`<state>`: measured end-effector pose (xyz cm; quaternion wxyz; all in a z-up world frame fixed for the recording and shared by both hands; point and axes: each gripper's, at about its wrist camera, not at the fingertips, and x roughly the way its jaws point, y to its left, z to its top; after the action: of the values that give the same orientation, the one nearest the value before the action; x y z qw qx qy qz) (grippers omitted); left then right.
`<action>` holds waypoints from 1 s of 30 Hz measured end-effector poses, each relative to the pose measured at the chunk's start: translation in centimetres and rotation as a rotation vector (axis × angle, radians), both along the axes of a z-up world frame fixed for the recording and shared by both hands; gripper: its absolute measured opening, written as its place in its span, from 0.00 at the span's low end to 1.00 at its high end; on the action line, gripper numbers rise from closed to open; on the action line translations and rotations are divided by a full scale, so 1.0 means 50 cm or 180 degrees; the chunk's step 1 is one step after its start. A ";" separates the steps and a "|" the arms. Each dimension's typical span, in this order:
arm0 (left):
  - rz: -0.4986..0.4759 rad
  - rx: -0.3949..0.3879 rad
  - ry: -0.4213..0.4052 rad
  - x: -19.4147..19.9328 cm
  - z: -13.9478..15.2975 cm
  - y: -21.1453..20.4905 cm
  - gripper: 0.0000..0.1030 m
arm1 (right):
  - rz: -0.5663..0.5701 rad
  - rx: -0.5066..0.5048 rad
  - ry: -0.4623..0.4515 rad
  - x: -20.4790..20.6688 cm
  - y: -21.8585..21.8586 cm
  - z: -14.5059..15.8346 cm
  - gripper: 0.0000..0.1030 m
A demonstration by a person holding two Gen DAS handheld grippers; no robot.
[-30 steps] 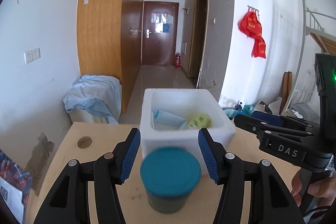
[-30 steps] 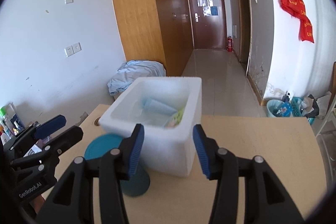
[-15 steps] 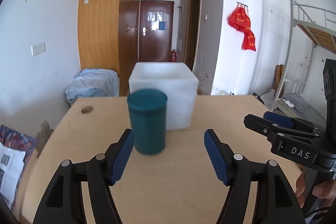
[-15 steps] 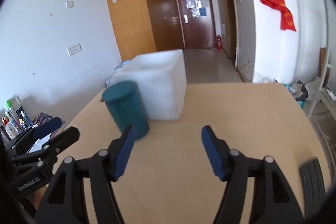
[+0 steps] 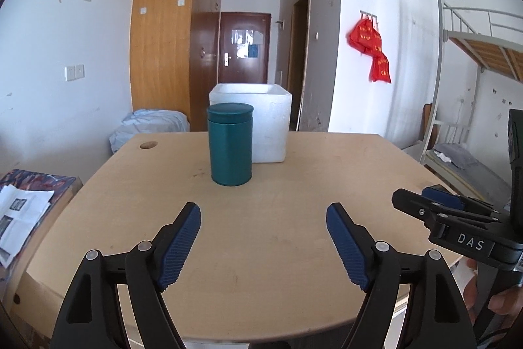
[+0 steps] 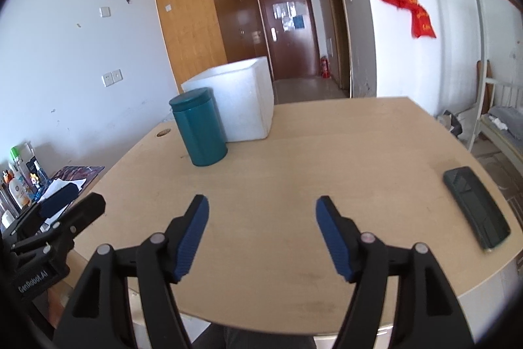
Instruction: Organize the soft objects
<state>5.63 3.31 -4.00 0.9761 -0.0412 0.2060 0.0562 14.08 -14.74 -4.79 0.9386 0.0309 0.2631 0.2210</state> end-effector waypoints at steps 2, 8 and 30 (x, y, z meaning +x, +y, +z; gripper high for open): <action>0.0048 0.0016 -0.0127 -0.024 0.007 -0.002 0.78 | -0.0044 0.0021 -0.0172 -0.030 -0.009 0.015 0.70; 0.0079 0.0092 -0.0530 -0.094 0.046 -0.017 0.92 | -0.0225 -0.0030 -0.0727 -0.111 -0.033 0.055 0.94; 0.0317 0.0369 -0.0927 -0.178 0.065 -0.046 1.00 | -0.0461 0.0005 -0.1181 -0.188 -0.049 0.057 1.00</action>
<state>-3.26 0.99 -0.73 0.9924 -0.0026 0.0565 0.1097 4.66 -17.22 -1.94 0.9844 0.0093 0.0825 0.1550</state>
